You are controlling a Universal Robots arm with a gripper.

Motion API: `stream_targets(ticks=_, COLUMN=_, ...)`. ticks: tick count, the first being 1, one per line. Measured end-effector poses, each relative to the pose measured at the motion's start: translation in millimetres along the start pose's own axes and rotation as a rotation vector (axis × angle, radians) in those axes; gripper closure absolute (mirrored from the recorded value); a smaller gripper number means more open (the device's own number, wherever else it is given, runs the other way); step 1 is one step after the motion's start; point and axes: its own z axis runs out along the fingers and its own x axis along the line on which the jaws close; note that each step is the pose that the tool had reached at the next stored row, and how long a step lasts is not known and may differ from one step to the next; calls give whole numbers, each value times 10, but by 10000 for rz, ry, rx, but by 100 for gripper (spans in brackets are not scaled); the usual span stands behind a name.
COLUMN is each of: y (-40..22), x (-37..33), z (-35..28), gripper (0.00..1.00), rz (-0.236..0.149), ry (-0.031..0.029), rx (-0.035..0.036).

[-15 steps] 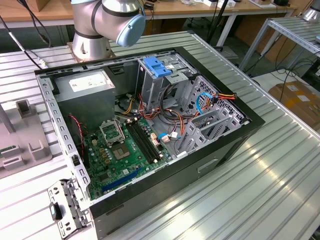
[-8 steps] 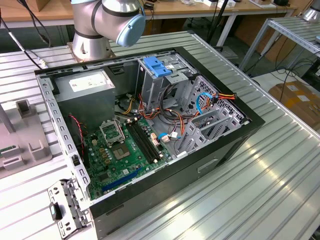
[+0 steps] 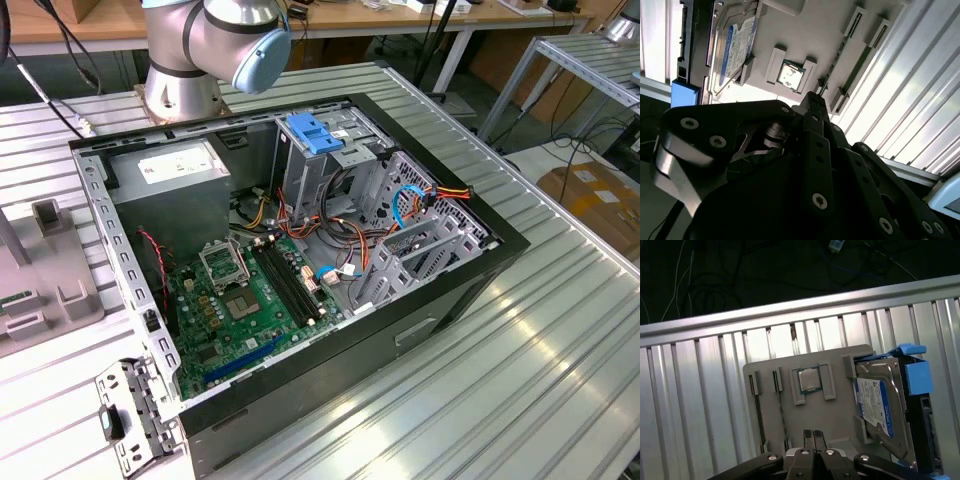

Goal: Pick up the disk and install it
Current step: 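Pick up the disk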

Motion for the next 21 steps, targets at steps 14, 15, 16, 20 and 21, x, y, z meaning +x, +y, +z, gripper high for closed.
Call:
stream_targets(ticks=14, y=0, x=0, z=0, gripper=89, rz=-995, ry=22, rx=17)
stream_targets(ticks=15, y=0, x=0, z=0, gripper=89, rz=-995, ry=20, rx=17)
stream_targets(ticks=16, y=0, x=0, z=0, gripper=89, rz=-995, ry=19, rx=17)
stream_targets(ticks=20, y=0, x=0, z=0, gripper=64, rz=-996, ry=12, rx=16)
stream_targets(ticks=21, y=0, x=0, z=0, gripper=64, rz=-996, ry=11, rx=16)
